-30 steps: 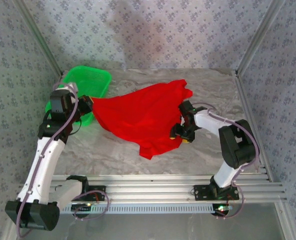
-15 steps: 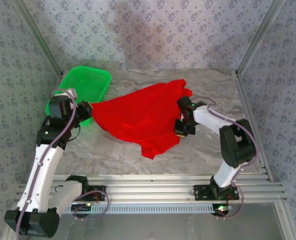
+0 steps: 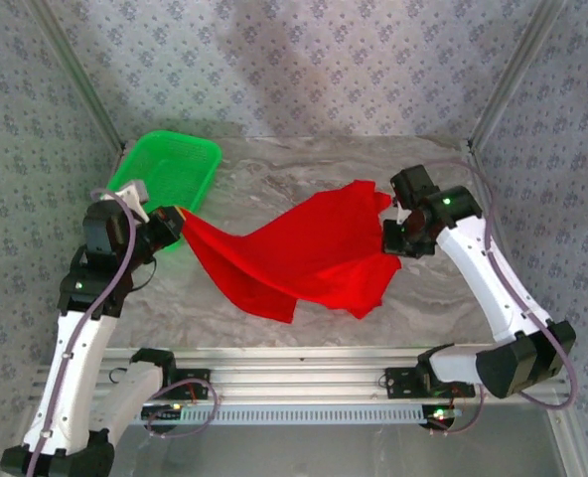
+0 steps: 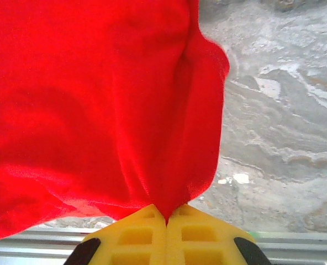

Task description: Fold and stack the t-shirts

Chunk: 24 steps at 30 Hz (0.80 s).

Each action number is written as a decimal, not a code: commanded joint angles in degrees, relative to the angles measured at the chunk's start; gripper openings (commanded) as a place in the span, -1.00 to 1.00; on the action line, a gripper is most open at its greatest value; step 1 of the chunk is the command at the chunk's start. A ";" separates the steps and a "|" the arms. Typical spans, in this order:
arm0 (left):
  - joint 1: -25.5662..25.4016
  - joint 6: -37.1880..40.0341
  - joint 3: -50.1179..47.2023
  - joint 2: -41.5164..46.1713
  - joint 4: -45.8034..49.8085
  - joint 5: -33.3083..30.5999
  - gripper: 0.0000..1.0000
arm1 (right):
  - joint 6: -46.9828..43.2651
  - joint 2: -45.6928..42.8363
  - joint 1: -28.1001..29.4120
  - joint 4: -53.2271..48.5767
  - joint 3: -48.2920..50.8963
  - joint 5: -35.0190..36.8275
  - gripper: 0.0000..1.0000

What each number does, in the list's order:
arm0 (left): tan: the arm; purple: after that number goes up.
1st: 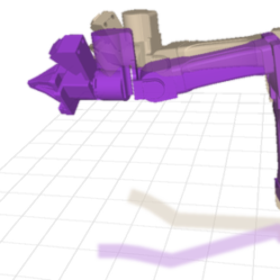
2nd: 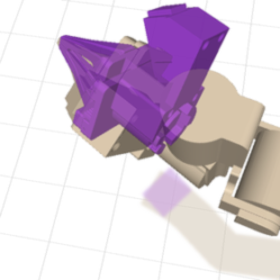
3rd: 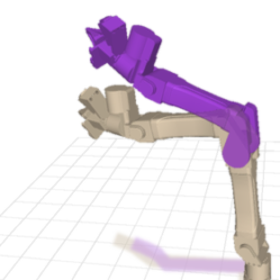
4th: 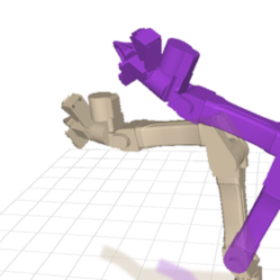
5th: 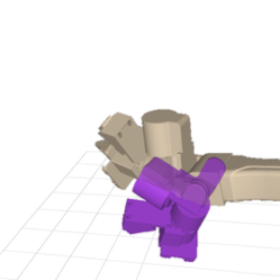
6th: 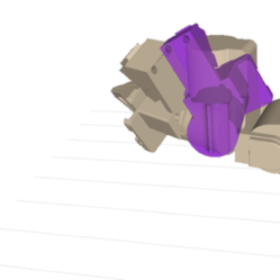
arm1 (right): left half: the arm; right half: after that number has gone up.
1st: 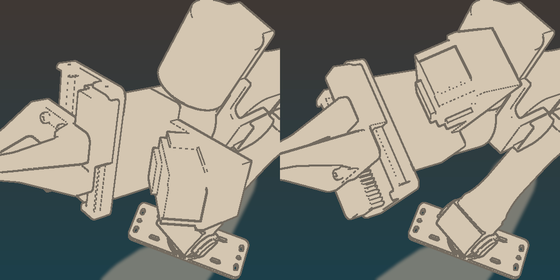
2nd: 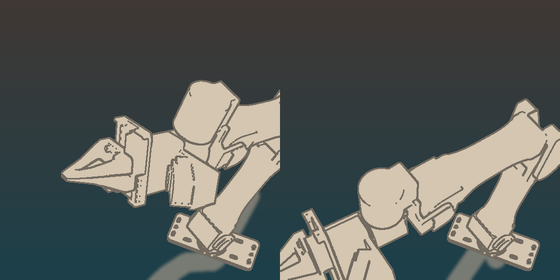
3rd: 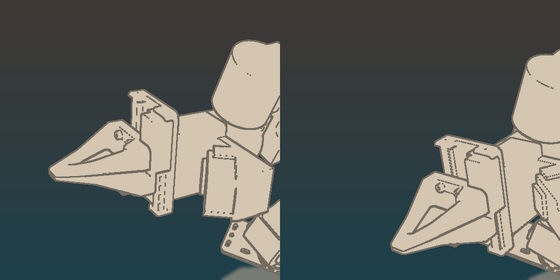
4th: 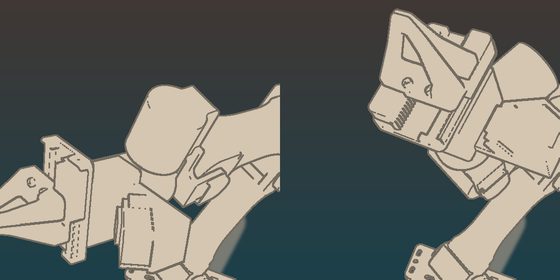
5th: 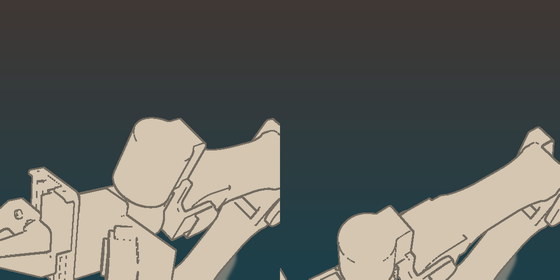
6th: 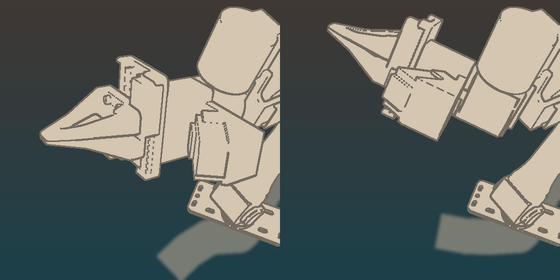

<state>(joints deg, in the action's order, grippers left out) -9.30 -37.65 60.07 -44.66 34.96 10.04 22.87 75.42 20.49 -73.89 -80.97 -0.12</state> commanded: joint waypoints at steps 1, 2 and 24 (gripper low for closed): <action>-0.37 -1.19 0.31 0.39 -0.42 1.02 -1.00 | -3.06 4.65 0.64 -4.02 -3.94 3.04 -1.00; -0.45 -1.20 -0.35 0.45 -0.52 0.82 -1.00 | -3.28 6.22 1.42 -3.62 -4.95 2.95 -1.00; -0.46 -1.55 -12.56 -2.08 -1.35 -4.61 -1.00 | -3.18 6.60 1.70 8.36 1.42 -6.25 0.43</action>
<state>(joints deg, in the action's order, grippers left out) -9.50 -38.65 48.34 -46.44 36.01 5.48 18.61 93.17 25.32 -61.30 -86.46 -3.09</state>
